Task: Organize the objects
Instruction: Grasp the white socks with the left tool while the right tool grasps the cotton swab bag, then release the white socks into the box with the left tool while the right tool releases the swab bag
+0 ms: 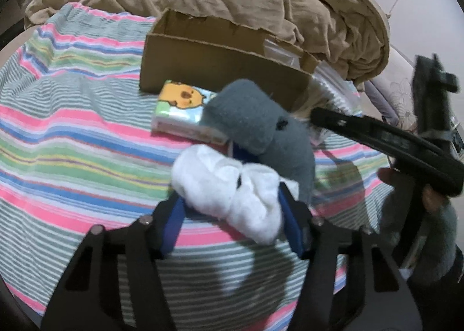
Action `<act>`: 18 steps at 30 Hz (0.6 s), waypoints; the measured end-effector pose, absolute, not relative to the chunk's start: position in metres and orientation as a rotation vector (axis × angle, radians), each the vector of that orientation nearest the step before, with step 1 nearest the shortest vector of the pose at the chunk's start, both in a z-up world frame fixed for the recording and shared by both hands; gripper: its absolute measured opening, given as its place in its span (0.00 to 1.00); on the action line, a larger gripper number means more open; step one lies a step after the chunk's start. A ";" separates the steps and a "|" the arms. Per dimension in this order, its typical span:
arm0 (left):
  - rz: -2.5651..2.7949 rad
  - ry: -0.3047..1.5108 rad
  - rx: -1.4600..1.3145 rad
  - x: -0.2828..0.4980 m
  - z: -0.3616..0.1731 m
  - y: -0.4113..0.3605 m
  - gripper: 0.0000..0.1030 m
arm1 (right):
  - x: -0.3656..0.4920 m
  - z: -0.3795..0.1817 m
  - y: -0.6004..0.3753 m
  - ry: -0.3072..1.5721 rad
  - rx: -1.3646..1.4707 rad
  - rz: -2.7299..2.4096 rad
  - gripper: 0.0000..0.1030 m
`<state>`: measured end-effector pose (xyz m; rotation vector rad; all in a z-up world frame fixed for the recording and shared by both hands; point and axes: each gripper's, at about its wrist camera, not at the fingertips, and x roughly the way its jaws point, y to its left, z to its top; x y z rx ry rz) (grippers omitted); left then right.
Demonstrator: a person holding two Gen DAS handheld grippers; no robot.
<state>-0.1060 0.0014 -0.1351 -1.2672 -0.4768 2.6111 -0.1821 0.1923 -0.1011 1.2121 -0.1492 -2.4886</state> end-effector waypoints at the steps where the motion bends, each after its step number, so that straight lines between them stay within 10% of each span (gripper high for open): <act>1: 2.613 -0.474 -1.262 -0.105 -0.134 0.001 0.57 | -0.186 -0.104 0.192 -0.157 1.219 -2.494 0.67; 18: 2.696 -0.464 -1.129 -0.077 -0.090 -0.020 0.55 | -0.167 -0.073 0.194 -0.236 1.137 -2.486 0.40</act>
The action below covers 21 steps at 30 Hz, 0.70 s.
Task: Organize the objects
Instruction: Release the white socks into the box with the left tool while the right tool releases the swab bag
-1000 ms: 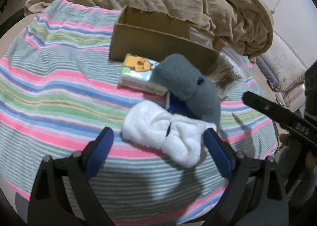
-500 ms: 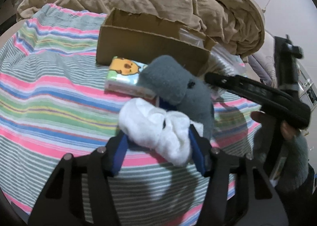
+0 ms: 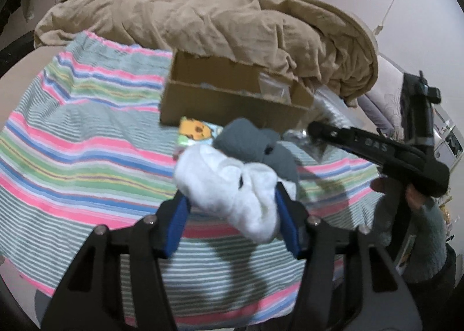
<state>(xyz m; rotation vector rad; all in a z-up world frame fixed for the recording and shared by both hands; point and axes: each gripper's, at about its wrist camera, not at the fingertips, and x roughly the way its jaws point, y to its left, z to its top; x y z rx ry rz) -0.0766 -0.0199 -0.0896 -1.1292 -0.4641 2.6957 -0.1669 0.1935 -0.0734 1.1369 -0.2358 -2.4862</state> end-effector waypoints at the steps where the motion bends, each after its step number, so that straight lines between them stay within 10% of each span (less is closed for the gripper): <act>1: 2.704 -0.462 -1.118 -0.076 -0.085 -0.022 0.55 | -0.164 -0.068 0.193 -0.227 1.127 -2.484 0.40; 21: 2.833 -0.356 -0.915 -0.122 -0.024 -0.049 0.55 | -0.182 -0.012 0.190 -0.163 0.993 -2.505 0.40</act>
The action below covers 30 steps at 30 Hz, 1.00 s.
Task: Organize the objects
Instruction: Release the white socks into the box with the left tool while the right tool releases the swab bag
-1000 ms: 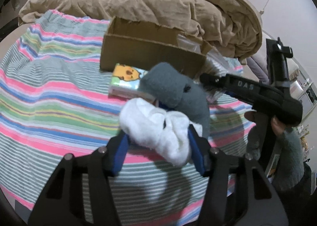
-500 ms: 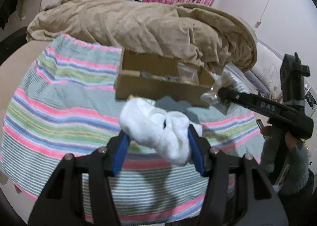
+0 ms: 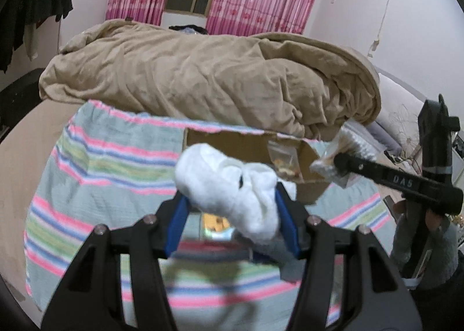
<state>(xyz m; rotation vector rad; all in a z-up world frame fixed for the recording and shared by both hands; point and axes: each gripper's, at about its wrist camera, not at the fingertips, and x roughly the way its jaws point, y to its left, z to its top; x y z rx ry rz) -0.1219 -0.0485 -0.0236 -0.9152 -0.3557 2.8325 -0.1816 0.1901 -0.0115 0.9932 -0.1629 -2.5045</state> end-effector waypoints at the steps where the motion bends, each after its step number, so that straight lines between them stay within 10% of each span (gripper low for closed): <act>1: 2.833 -0.352 -0.910 -0.127 -0.023 -0.049 0.55 | -0.186 -0.012 0.190 -0.154 0.995 -2.506 0.40; 30: 2.798 -0.366 -1.102 -0.249 -0.080 -0.037 0.65 | -0.247 -0.064 0.161 -0.019 1.110 -2.435 0.45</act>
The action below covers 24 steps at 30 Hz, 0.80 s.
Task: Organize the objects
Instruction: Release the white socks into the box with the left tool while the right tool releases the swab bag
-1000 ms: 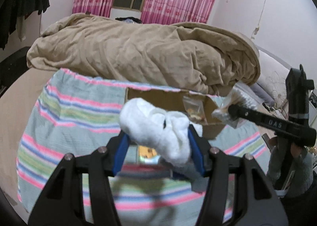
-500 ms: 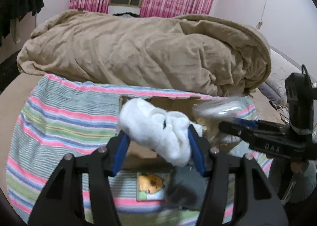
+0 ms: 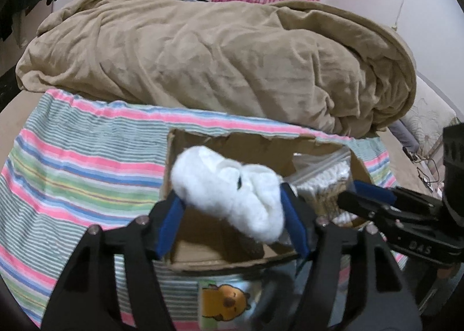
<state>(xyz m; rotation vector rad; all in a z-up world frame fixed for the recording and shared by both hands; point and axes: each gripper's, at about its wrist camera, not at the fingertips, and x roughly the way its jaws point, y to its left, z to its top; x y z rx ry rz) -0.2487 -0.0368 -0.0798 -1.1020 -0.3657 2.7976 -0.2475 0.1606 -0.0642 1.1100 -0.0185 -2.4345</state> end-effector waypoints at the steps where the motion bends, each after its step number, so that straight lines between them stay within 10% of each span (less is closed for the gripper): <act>1: 2.805 -0.367 -1.107 -0.249 -0.080 -0.038 0.67 | -0.247 -0.064 0.162 -0.022 1.112 -2.439 0.49; 24: 2.889 -0.394 -0.994 -0.128 -0.006 -0.053 0.88 | -0.160 -0.008 0.156 -0.013 1.013 -2.485 0.67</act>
